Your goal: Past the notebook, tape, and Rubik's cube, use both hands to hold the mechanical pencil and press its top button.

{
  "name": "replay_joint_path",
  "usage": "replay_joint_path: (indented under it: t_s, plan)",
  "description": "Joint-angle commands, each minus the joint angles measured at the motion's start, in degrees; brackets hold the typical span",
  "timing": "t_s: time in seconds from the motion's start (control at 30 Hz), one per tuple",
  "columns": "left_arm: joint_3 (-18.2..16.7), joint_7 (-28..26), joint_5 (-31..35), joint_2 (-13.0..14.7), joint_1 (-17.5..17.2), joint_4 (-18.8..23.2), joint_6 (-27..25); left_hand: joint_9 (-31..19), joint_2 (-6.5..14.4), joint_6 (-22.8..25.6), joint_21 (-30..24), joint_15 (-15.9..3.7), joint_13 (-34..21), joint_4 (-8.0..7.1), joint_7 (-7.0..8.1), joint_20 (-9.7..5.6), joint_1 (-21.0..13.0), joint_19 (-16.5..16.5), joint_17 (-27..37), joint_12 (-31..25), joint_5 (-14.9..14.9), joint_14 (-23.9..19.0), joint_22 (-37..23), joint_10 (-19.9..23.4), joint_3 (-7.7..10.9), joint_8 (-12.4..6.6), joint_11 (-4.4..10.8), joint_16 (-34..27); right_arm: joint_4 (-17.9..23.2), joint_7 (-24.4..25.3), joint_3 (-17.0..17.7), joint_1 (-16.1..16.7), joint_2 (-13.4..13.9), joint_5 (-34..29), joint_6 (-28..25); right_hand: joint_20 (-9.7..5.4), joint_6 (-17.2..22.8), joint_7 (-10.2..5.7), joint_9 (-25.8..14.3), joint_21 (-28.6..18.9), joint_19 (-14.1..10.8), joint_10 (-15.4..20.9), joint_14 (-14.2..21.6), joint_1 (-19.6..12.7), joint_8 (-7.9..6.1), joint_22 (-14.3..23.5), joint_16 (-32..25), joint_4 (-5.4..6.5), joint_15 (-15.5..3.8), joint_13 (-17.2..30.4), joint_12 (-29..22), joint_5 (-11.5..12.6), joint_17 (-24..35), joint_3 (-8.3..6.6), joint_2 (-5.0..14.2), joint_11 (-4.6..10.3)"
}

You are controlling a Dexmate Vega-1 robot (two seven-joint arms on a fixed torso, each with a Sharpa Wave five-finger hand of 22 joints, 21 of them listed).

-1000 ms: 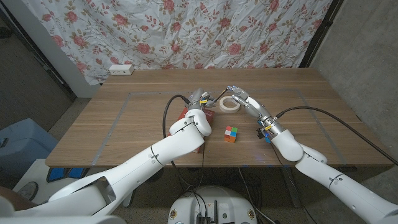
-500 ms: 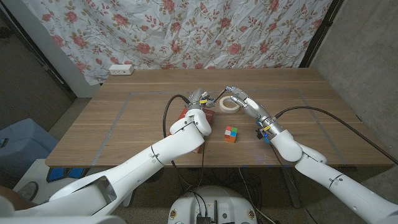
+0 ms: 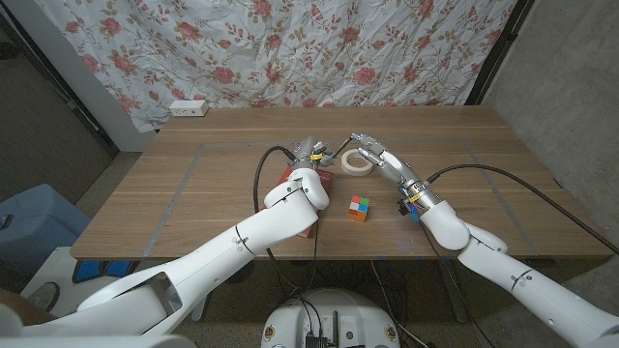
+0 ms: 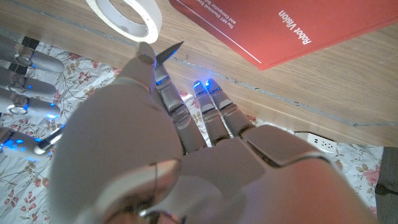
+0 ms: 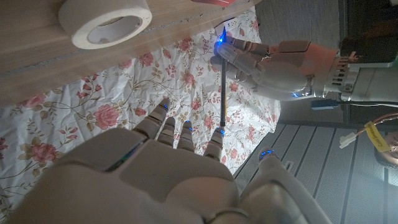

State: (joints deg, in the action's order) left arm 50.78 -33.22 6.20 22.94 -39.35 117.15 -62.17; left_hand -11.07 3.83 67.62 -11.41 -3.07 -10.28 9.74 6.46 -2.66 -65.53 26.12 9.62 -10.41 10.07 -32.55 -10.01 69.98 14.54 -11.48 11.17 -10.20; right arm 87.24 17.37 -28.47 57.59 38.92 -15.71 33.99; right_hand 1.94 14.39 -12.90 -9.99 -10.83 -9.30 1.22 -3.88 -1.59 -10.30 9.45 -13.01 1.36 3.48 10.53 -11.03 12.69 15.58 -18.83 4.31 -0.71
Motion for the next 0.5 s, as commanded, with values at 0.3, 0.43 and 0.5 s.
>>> replay_joint_path:
  t_s: [0.3, 0.43, 0.5]
  plan:
    - [0.19, 1.01, -0.08, 0.95, 0.5, 0.25, 0.16, -0.07, 0.46, 0.22, -0.2, -9.61, -0.2, -0.29, -0.18, -2.12, -0.27, -0.13, 0.06, -0.37, 0.34, -0.5, -0.1, 1.45, 0.09, -0.15, 1.5, -0.07, 0.5, 1.48, 1.57, 0.83, 0.42, 1.07, -0.02, -0.04, 0.58, 0.24, -0.21, -0.29, -1.09, 0.1, 0.48, 0.46, -0.39, 0.23, -0.56, 0.41, -0.16, 0.13, -0.21, 0.21, 0.26, -0.04, 2.46, 0.03]
    - [0.07, 1.04, -0.13, 0.94, 0.44, 0.35, -0.17, -0.07, 0.47, 0.25, -0.2, -9.61, -0.2, -0.28, -0.19, -2.12, -0.29, -0.13, 0.06, -0.37, 0.35, -0.49, -0.1, 1.45, 0.09, -0.17, 1.52, -0.07, 0.7, 1.82, 1.78, 1.03, 0.5, 0.77, -0.28, -0.02, 0.65, 0.24, -0.22, -0.31, -1.22, 0.33, 0.61, 0.44, -0.41, 0.22, -0.6, 0.49, -0.27, 0.13, -0.28, 0.22, 0.29, -0.01, 2.41, 0.1]
    - [-0.02, 1.09, -0.23, 1.0, 0.35, 0.4, -0.14, -0.07, 0.47, 0.24, -0.2, -9.6, -0.2, -0.28, -0.18, -2.12, -0.29, -0.12, 0.06, -0.37, 0.35, -0.49, -0.1, 1.46, 0.08, -0.16, 1.52, -0.07, 0.83, 1.98, 1.93, 1.2, 0.54, 0.78, -0.5, -0.03, 0.67, 0.24, -0.22, -0.3, -1.22, 0.39, 0.63, 0.44, -0.42, 0.22, -0.61, 0.51, -0.3, 0.13, -0.3, 0.22, 0.3, 0.0, 2.39, 0.11]
